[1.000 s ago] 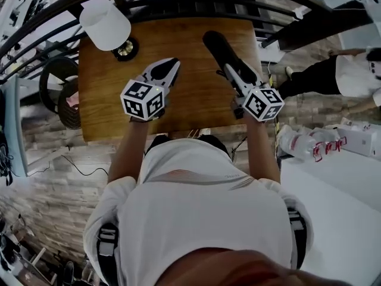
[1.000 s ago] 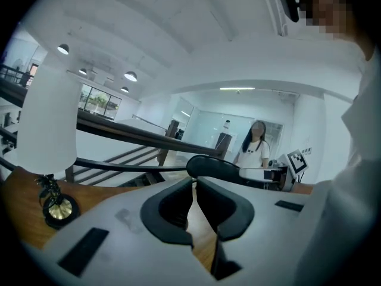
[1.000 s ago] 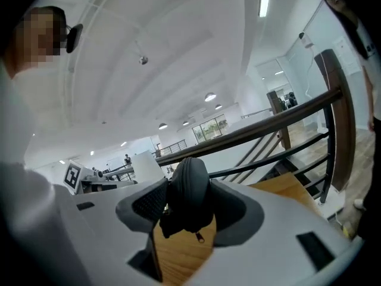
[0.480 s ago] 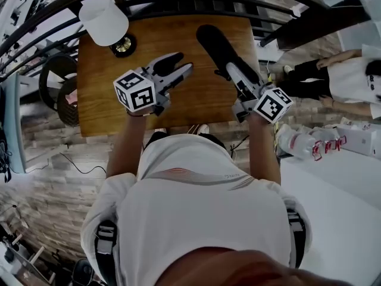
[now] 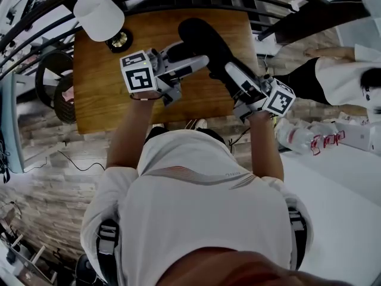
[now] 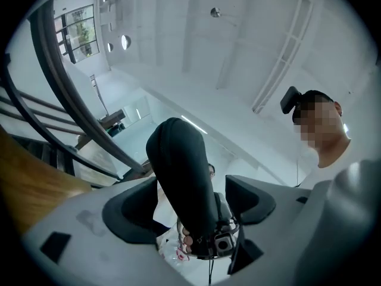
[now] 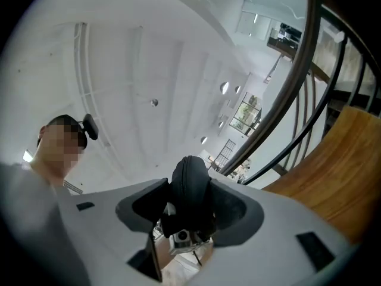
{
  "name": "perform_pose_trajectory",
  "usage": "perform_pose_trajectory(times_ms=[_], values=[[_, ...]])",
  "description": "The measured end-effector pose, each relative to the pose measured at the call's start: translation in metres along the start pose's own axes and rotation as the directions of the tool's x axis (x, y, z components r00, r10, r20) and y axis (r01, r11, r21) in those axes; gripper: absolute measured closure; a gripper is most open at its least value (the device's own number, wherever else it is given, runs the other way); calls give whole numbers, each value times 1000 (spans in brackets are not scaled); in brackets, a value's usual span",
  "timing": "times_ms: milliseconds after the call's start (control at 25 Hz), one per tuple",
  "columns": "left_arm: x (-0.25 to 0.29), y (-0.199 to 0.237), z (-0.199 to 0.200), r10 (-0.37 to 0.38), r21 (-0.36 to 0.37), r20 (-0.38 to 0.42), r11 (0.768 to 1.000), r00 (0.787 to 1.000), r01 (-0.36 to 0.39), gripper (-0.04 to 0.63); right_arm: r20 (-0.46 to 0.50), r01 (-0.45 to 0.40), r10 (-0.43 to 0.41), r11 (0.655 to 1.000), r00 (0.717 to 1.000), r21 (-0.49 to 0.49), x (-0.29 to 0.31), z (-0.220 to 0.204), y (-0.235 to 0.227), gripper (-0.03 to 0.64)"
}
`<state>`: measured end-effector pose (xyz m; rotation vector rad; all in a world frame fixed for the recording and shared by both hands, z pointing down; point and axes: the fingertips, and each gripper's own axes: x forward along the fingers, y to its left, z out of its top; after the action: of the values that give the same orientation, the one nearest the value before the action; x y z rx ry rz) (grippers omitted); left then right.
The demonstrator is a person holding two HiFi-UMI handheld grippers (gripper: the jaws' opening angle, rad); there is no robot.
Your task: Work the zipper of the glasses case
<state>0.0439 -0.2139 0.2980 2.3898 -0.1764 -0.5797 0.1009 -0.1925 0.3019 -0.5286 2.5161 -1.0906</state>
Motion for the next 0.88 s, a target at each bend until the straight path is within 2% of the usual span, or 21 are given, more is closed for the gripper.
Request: perform_pose_trajectory(times_ms=[360, 480, 560, 680, 880], values=[[12, -14, 1, -101, -36, 6, 994, 995, 101, 267, -138, -108, 120, 990, 983, 95, 6, -28, 9, 341], [12, -13, -1, -88, -47, -2, 995, 996, 88, 268, -168, -109, 127, 988, 978, 113, 6, -33, 6, 341], [11, -11, -1, -69, -40, -5, 997, 998, 69, 305, -181, -105, 125, 988, 976, 116, 7, -35, 7, 336], [10, -11, 2, -45, -21, 15, 999, 999, 45, 313, -175, -97, 108, 993, 979, 68, 8, -32, 10, 330], [4, -4, 14, 50, 11, 81, 999, 995, -51, 313, -93, -12, 2, 994, 996, -110, -5, -21, 7, 336]])
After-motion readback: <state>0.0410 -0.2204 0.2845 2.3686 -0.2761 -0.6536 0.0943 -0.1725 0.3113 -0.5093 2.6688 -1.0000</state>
